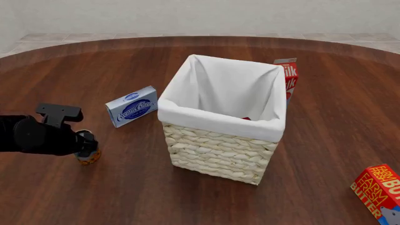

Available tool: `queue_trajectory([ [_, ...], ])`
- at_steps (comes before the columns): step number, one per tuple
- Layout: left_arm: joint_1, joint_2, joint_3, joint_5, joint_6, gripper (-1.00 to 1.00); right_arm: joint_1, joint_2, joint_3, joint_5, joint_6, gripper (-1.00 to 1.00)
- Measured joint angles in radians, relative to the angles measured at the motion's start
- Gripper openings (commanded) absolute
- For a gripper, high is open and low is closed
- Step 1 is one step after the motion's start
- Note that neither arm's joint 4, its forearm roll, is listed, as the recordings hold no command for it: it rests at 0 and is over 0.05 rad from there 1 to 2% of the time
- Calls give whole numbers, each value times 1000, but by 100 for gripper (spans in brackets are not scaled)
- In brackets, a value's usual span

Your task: Pick up the alphabet soup and the tomato sauce, and put them in the basket.

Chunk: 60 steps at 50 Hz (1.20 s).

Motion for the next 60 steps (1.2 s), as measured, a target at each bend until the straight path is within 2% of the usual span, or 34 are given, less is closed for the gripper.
queue_trajectory([
  [21,6,-33,-16,32,-16,-100,-1,1,1,-4,-2,100],
  [60,-3,-187,-68,174,-10,-100,0,-11,-18,11,-5,100],
])
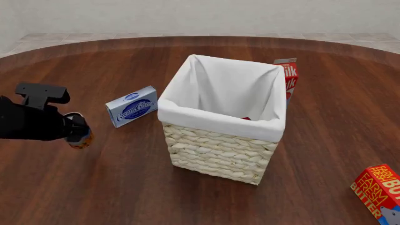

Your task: Pick up the alphabet soup and the tomato sauce, and put them in the basket.

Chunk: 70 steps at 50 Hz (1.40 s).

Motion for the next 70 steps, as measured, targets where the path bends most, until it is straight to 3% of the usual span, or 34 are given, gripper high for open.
queue_trajectory([
  [36,-44,-133,-127,150,-29,-100,11,-11,-19,18,-9,100],
  [53,-107,-170,-262,212,-53,-100,11,-12,-21,18,-10,100],
  [70,-171,-197,-333,228,-95,-100,14,-13,-16,14,-9,100],
])
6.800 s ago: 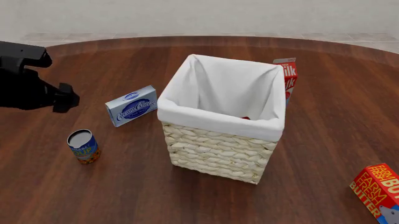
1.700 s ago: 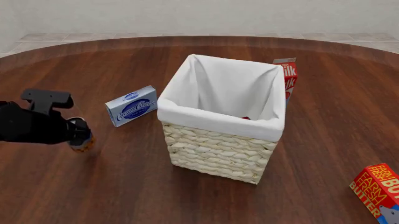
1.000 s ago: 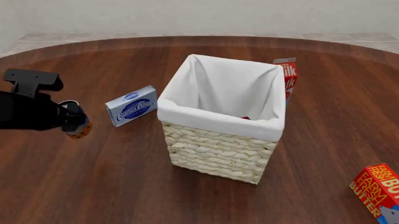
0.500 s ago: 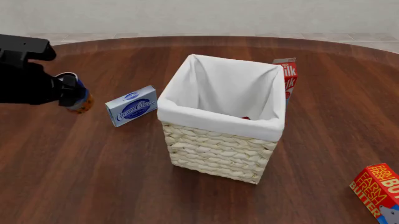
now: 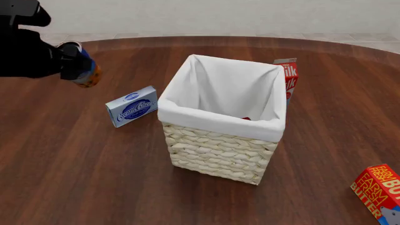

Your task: Pick up the alphabet soup and the tomato sauce, and put them in the basket.

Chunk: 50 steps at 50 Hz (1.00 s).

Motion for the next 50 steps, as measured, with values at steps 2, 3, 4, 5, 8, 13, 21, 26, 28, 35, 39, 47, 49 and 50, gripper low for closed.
queue_trajectory([
  [2,-11,-2,-8,1,-8,-100,0,1,1,-2,0,100],
  [3,-16,-2,-11,1,-11,-100,0,1,2,-3,0,100],
  [4,-22,-2,-14,2,-14,-100,0,1,2,-4,0,100],
  [5,-27,-2,-16,1,-19,-100,0,1,3,-4,0,100],
  [8,-46,-3,-24,-1,-32,-100,0,1,4,-5,1,100],
  [13,-75,-5,-39,-5,-56,-100,-1,0,5,-7,1,100],
  [21,-123,-10,-67,-10,-91,-100,-2,-3,4,-4,1,100],
  [26,-148,-12,-82,-14,-109,-100,-1,-7,0,4,0,100],
  [28,-158,-13,-88,-16,-116,-100,0,-9,-1,6,-1,100],
  [35,-194,-18,-112,-23,-134,-100,1,-11,-2,7,-3,100],
  [39,-212,-19,-129,-24,-140,-100,2,-10,-2,6,-4,100],
  [47,-242,-17,-154,-30,-146,-100,3,-7,-1,0,-6,100],
  [49,-250,-15,-159,-31,-146,-100,3,-6,-1,-1,-6,100],
  [50,-254,-13,-162,-31,-145,-100,4,-6,-1,-1,-6,100],
])
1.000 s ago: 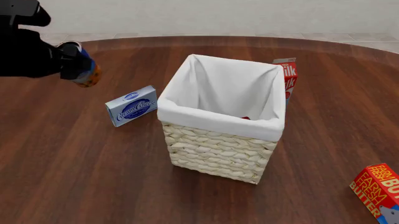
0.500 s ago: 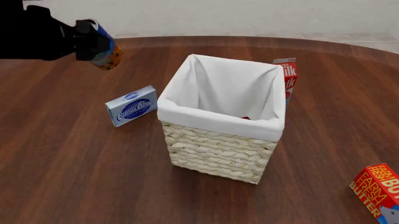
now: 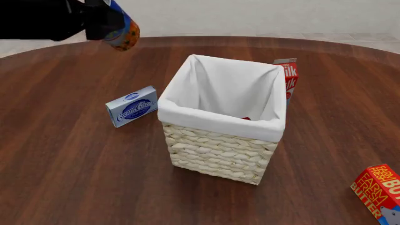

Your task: Pick up the alphabet soup and the tomato sauce, and put them in the basket.

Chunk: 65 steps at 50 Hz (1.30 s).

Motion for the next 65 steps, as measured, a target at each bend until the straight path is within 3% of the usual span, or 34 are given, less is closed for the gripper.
queue_trajectory([
  [45,-220,170,-109,-49,29,-100,4,7,11,-20,2,100],
  [65,-275,245,-144,-55,53,-100,-2,-16,7,5,6,100],
])
